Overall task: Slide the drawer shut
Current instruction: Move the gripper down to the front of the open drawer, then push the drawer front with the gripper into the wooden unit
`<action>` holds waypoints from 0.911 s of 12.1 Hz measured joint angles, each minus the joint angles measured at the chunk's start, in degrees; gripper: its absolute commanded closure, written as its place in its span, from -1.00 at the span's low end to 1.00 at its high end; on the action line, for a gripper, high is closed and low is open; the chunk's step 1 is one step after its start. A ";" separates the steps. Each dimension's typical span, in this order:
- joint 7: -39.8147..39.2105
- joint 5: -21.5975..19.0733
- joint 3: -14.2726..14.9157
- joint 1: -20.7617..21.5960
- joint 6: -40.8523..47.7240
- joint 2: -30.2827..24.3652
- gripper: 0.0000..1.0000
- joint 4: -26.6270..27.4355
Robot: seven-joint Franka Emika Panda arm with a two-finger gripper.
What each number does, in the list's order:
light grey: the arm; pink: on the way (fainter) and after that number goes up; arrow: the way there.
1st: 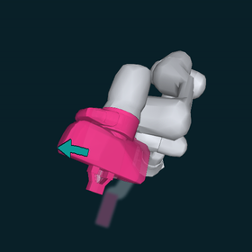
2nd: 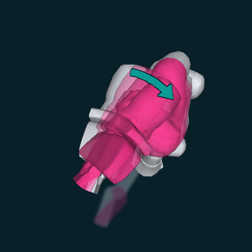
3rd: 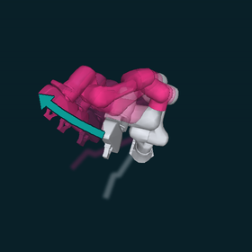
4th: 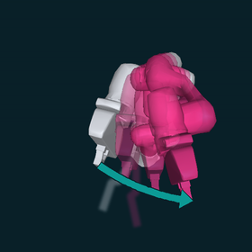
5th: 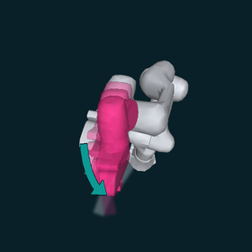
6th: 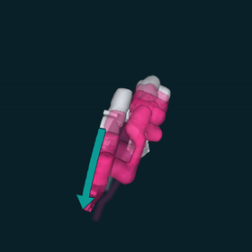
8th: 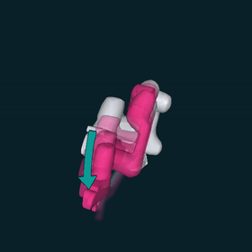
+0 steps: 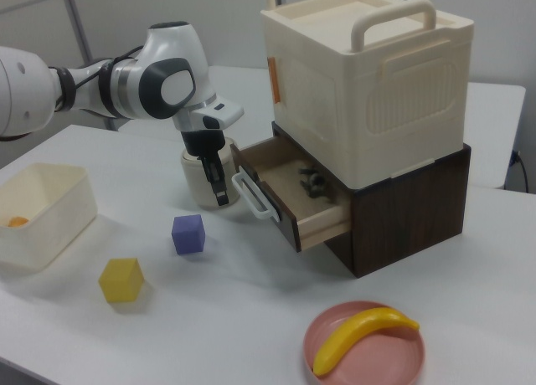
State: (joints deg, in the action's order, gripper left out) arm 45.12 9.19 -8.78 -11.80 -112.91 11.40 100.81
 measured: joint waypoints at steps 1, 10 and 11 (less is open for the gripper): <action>0.27 0.00 0.00 0.00 -0.68 0.20 1.00 0.08; 0.40 0.01 0.00 0.00 -5.79 1.60 1.00 0.10; 0.40 0.01 0.00 0.00 -6.26 1.60 1.00 0.10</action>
State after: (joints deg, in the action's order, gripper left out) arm 45.51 9.20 -8.78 -11.79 -119.17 13.00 100.91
